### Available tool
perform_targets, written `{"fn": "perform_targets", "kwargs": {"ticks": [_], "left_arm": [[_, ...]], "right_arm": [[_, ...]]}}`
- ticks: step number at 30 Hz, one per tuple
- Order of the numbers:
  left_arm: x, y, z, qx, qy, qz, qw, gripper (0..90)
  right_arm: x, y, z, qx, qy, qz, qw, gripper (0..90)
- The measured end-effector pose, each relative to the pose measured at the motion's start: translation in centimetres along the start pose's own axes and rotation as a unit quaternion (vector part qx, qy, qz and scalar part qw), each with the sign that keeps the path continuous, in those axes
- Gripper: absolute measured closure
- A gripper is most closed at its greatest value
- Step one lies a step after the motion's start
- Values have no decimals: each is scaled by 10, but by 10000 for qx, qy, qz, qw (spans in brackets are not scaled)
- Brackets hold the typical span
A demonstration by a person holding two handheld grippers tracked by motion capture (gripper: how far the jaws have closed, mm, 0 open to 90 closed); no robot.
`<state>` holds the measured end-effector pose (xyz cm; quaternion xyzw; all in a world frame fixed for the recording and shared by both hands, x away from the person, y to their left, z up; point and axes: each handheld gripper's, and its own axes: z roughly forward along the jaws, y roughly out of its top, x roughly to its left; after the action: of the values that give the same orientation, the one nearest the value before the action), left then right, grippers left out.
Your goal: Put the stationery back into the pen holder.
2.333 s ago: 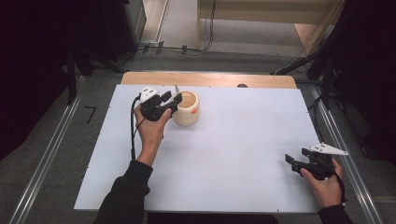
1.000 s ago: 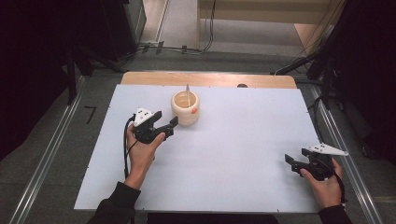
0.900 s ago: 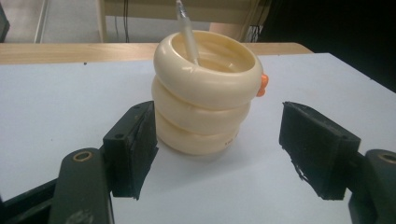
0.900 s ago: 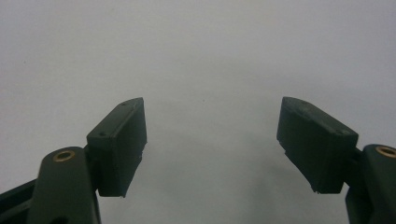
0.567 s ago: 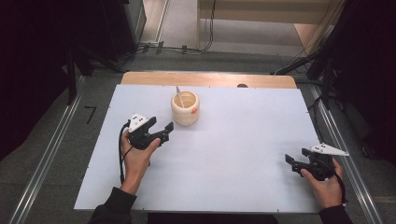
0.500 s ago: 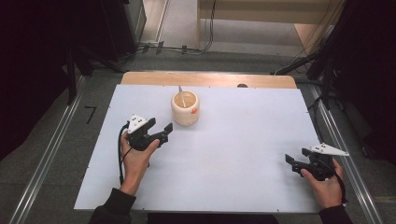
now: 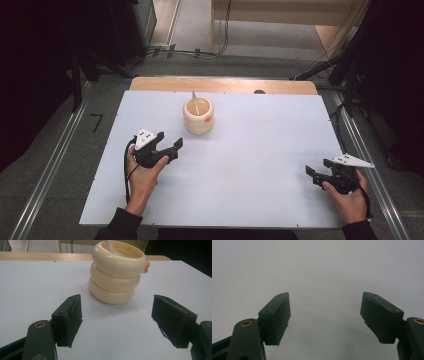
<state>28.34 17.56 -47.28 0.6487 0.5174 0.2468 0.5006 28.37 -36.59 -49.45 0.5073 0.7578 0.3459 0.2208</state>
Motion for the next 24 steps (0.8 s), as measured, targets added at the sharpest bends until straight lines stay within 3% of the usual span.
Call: {"fn": "perform_targets", "kwargs": {"ticks": [24], "left_arm": [[5, -15, -22, 65, 60, 32, 10000, 246]], "right_arm": [[0, -1, 0, 22, 9, 37, 10000, 227]]}}
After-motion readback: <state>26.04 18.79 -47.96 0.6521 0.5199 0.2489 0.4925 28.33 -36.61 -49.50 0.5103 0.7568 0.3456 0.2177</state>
